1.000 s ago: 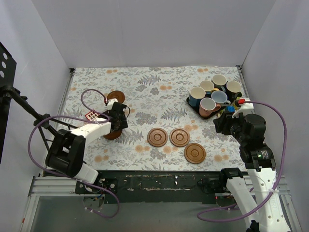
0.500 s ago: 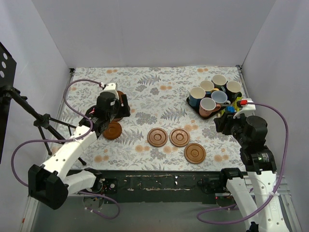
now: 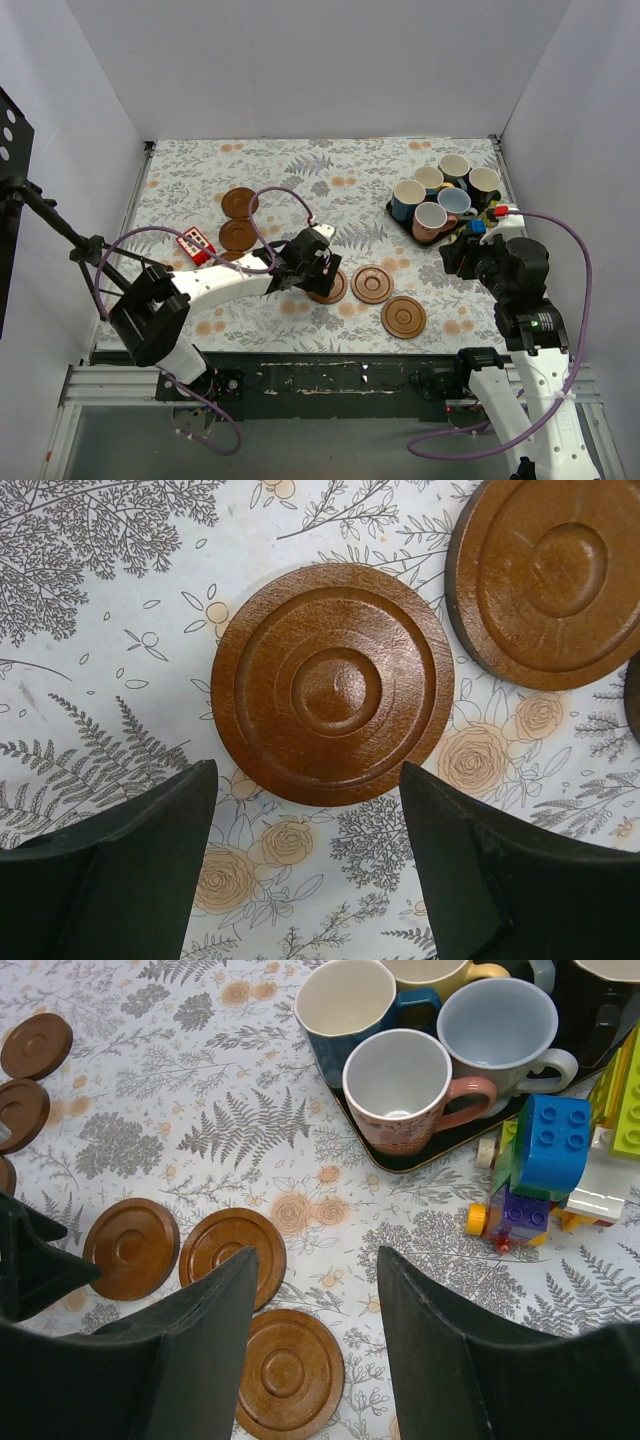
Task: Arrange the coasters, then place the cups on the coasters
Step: Move the coaster to the center of the board.
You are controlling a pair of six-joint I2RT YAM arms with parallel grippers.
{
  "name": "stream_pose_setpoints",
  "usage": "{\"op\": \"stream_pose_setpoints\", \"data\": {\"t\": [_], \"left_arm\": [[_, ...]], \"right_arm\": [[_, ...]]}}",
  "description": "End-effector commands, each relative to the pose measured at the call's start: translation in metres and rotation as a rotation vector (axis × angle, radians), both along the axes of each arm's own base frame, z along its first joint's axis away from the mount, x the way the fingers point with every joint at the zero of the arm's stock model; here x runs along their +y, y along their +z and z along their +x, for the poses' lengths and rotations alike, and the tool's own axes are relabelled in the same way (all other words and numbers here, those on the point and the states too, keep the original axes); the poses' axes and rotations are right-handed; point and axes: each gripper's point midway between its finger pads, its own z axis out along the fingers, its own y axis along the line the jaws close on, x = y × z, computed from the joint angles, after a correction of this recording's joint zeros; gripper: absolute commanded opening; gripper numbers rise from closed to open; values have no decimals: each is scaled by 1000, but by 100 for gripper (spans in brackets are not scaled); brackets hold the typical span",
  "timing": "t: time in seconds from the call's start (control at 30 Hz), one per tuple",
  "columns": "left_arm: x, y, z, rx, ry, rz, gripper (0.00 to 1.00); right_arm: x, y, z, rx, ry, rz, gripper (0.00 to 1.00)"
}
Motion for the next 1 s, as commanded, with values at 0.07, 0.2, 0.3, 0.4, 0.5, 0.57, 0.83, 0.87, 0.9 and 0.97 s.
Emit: {"op": "stream_pose_setpoints", "data": {"t": [0.07, 0.2, 0.3, 0.4, 0.5, 0.57, 0.83, 0.87, 0.9, 0.97], "left_arm": [[-16, 25, 28, -100, 48, -32, 74], [-9, 1, 28, -77, 49, 43, 71], [-4, -15, 29, -61, 40, 108, 67], [2, -20, 34, -64, 58, 162, 64], [2, -21, 35, -68, 60, 170, 63], [3, -24, 35, -64, 62, 176, 61], [3, -41, 30, -29, 43, 191, 52], [4, -42, 30, -30, 39, 193, 51], [4, -43, 30, -31, 39, 198, 49], [11, -46, 33, -46, 63, 229, 47]], "right_arm": [[-5, 20, -1, -67, -22, -8, 60], [-4, 18, 0, -65, -19, -9, 60], [-4, 19, 2, -72, -17, -7, 59], [-4, 21, 2, -75, -19, -8, 59], [-6, 20, 0, -76, -28, -11, 59], [-6, 17, 0, -70, -28, -13, 59], [-9, 16, -1, -67, -41, -24, 59], [-9, 17, -1, -67, -39, -24, 59], [-9, 16, -1, -64, -41, -23, 59], [-9, 16, -1, -64, -38, -24, 59]]}}
